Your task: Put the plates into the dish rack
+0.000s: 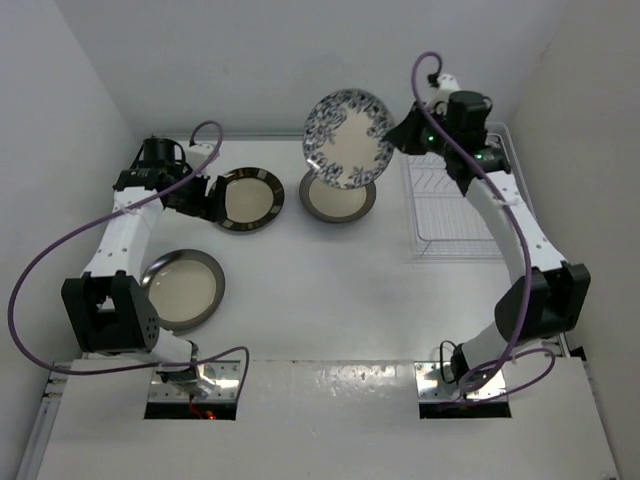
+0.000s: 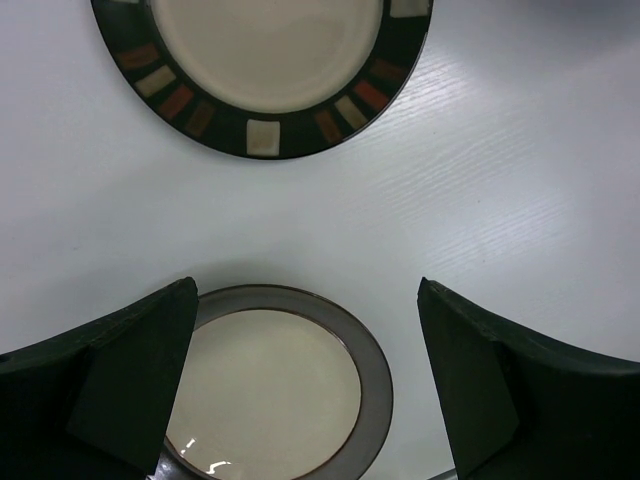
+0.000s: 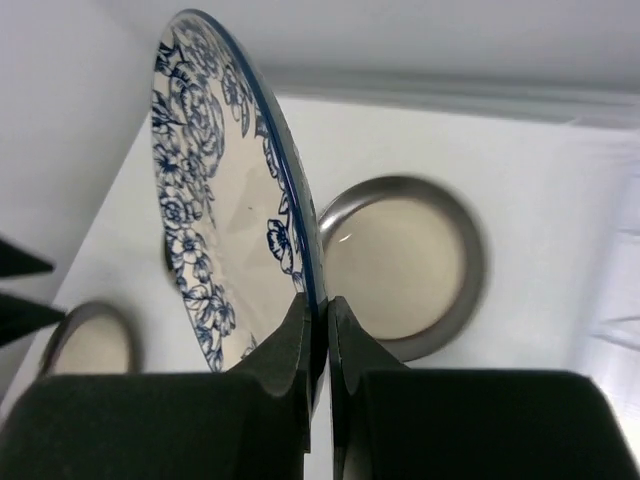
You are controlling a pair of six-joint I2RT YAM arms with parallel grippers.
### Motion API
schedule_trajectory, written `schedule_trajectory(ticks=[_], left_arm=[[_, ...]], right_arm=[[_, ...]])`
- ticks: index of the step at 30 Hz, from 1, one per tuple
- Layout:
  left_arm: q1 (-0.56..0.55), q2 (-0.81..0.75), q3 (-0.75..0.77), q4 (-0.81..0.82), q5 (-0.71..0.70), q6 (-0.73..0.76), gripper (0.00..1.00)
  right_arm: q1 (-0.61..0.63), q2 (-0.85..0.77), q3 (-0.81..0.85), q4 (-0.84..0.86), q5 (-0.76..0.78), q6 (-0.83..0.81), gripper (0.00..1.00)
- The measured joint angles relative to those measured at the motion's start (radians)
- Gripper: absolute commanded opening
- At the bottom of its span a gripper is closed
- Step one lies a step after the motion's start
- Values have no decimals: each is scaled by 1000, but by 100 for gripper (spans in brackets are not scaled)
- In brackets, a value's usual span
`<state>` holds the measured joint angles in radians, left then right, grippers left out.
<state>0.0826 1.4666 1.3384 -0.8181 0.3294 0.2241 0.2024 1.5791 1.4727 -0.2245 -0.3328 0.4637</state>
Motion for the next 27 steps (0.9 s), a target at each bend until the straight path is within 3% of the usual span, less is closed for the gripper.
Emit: schedule_trajectory(ticks=[6,14,21,27], left_arm=[[7,33,14,5,7,4,96],[8,66,19,3,24,4,96],[8,114,24,-11,34,8,96],[8,124,29,-23,40,11,96]], right_arm=[[-210,-17,170,-109,121,-76,0],[-452,37,241,-142,469,-314,0],[-477,119,241,-113,607,-510,0],[-457,158,194,22,681,-684,0]])
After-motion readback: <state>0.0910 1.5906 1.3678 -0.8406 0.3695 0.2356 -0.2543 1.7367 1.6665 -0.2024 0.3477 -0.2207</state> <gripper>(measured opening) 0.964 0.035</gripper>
